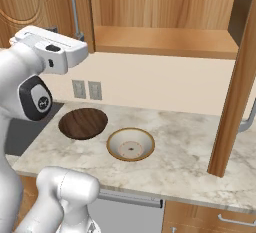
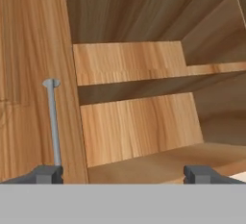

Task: Open the cabinet. Pick the bowls from the counter and place them in the cabinet. Then close the cabinet.

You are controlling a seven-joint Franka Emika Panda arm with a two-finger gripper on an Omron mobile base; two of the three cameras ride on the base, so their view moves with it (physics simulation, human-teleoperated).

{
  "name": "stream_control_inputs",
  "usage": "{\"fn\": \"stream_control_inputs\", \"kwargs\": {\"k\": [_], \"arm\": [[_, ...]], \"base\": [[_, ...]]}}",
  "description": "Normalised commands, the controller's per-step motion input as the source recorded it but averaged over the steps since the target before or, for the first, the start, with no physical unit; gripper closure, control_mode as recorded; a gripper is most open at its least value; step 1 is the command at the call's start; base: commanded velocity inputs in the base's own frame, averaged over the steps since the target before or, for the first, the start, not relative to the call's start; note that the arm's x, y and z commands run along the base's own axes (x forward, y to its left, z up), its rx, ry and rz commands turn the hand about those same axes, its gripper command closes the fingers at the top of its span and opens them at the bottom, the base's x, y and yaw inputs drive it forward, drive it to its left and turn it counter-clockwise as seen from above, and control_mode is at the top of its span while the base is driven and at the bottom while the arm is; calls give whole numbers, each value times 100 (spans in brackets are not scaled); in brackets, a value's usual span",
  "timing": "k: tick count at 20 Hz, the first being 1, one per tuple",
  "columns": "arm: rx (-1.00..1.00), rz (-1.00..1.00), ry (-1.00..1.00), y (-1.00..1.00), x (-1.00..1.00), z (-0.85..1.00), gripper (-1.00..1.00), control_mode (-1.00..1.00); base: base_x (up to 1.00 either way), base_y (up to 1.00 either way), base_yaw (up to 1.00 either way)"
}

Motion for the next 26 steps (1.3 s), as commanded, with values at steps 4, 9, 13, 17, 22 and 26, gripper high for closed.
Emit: {"fn": "stream_control_inputs", "kwargs": {"k": [4, 9, 13, 17, 22, 26], "arm": [[0, 17, 0, 40, -1, 0, -100, -100], [0, 17, 0, 21, 0, 0, -100, -100], [0, 15, 0, 21, 0, 0, -100, -100], [0, 12, 0, 19, 0, 0, -100, -100], [0, 4, -2, 4, 0, 0, -100, -100], [0, 0, 0, -1, 4, -2, -100, -100]], "base": [[0, 0, 0], [0, 0, 0], [0, 0, 0], [0, 0, 0], [0, 0, 0], [0, 0, 0]]}}
